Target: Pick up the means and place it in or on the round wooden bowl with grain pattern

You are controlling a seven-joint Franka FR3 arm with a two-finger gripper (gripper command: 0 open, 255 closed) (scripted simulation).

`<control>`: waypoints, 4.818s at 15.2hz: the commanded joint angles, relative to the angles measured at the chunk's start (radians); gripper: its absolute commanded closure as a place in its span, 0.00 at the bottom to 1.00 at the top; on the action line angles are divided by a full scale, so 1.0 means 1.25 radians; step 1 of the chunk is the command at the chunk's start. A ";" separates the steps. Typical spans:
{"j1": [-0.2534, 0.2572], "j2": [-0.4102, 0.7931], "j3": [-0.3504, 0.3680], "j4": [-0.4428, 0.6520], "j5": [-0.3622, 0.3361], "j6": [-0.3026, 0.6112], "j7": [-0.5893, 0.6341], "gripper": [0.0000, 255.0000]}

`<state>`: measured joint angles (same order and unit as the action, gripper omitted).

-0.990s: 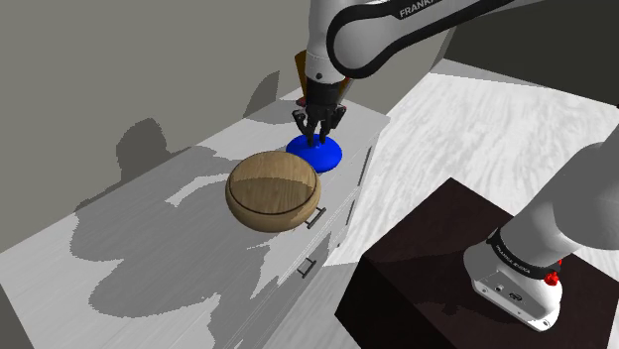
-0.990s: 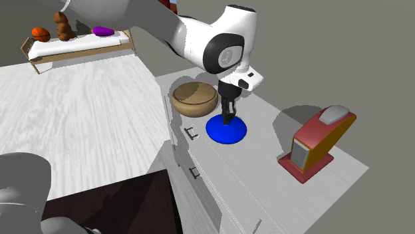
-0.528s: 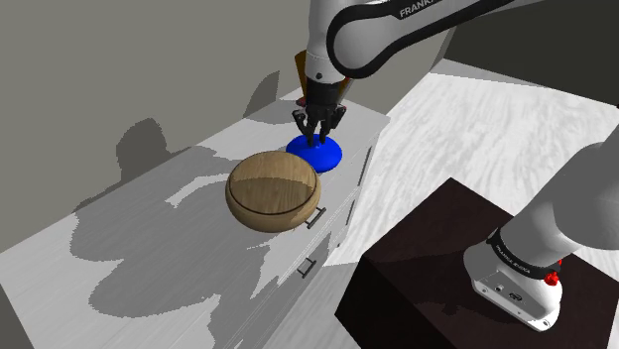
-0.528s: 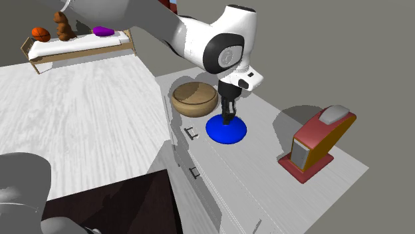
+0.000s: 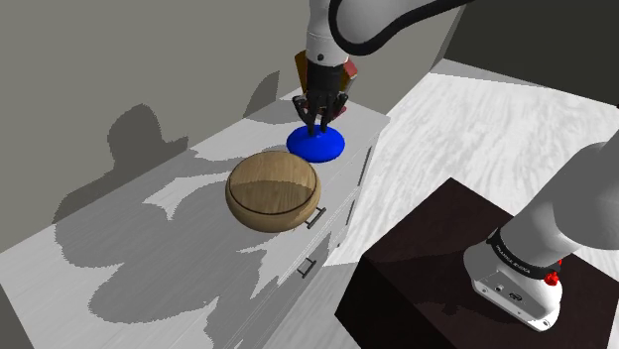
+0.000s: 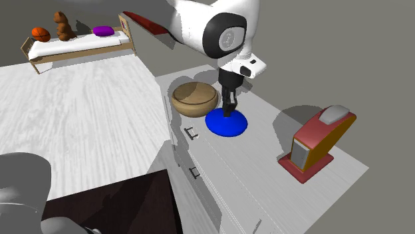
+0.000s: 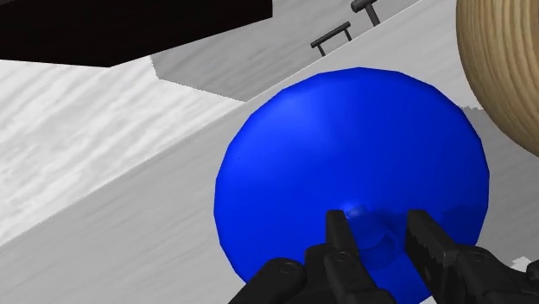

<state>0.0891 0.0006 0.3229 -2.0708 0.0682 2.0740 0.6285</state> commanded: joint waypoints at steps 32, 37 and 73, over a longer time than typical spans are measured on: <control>0.058 -0.014 0.065 0.304 -0.002 -0.309 0.143 1.00; 0.110 0.037 0.115 0.390 -0.026 -0.343 0.249 1.00; 0.144 0.070 0.141 0.208 -0.044 -0.129 0.306 0.00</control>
<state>0.2687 0.0877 0.4998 -1.8103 0.0136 1.9124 1.0110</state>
